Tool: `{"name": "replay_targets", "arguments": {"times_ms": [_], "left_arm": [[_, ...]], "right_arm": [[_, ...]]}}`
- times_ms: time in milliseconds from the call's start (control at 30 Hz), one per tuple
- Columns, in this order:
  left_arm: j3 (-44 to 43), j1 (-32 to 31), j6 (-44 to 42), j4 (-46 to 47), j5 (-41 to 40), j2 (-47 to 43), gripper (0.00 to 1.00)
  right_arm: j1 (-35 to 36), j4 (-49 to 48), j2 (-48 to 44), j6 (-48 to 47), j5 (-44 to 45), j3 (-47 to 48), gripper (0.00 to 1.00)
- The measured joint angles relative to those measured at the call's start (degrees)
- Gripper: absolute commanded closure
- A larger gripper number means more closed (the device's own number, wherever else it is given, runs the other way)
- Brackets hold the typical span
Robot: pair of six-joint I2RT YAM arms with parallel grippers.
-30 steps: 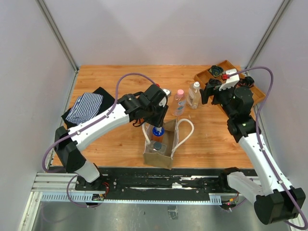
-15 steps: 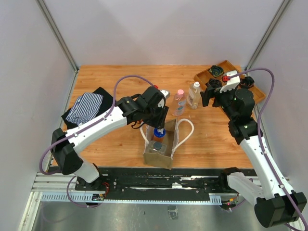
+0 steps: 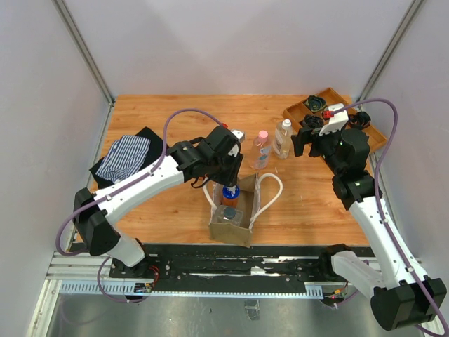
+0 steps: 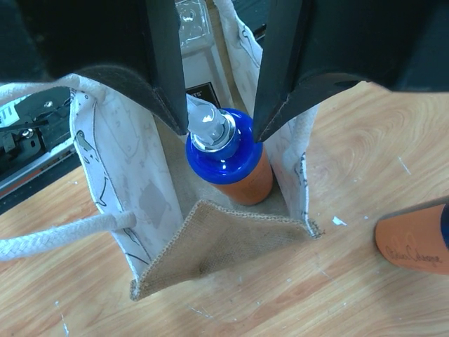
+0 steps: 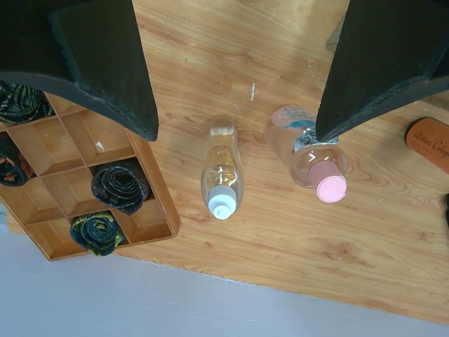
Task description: Take the personal care products out of the canvas bag
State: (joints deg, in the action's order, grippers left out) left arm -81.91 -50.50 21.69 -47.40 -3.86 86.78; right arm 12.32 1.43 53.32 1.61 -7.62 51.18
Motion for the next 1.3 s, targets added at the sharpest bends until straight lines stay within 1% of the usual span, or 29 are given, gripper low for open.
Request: {"name": "replay_targets", "arguments": {"times_ms": [233,667,767,900,967,1100,1200,1300], "left_arm": [[0.0,0.0,0.5,-1.7,-2.1,-1.2,0.53],[1.2,0.0,0.5,-2.0,-1.1,-1.0,0.53],[3.0,0.0,0.5,-0.9,-0.6,-0.6,0.56],[5.4,0.0,0.1,1.3,-0.6,0.2,0.65],[5.5,0.0,-0.2,2.1,-0.5,0.2,0.76],[5.4,0.0,-0.7,2.2,-0.5,0.3,0.89],[4.2,0.0,-0.7,0.4,-0.6,0.7,0.95],[1.2,0.0,-0.7,-2.3,-1.1,1.4,0.96]], "right_arm": [[0.0,0.2,0.0,0.0,-0.1,0.0,0.06],[0.0,0.2,0.0,0.0,-0.3,0.0,0.05],[0.0,0.2,0.0,0.0,-0.4,0.0,0.05],[0.0,0.3,0.0,0.0,-0.5,0.0,0.05],[0.0,0.4,0.0,0.0,-0.5,0.0,0.05],[0.0,0.6,0.0,0.0,-0.5,0.0,0.05],[0.0,0.7,0.0,0.0,-0.5,0.2,0.05],[0.0,1.0,0.0,0.0,-0.6,0.7,0.05]]}}
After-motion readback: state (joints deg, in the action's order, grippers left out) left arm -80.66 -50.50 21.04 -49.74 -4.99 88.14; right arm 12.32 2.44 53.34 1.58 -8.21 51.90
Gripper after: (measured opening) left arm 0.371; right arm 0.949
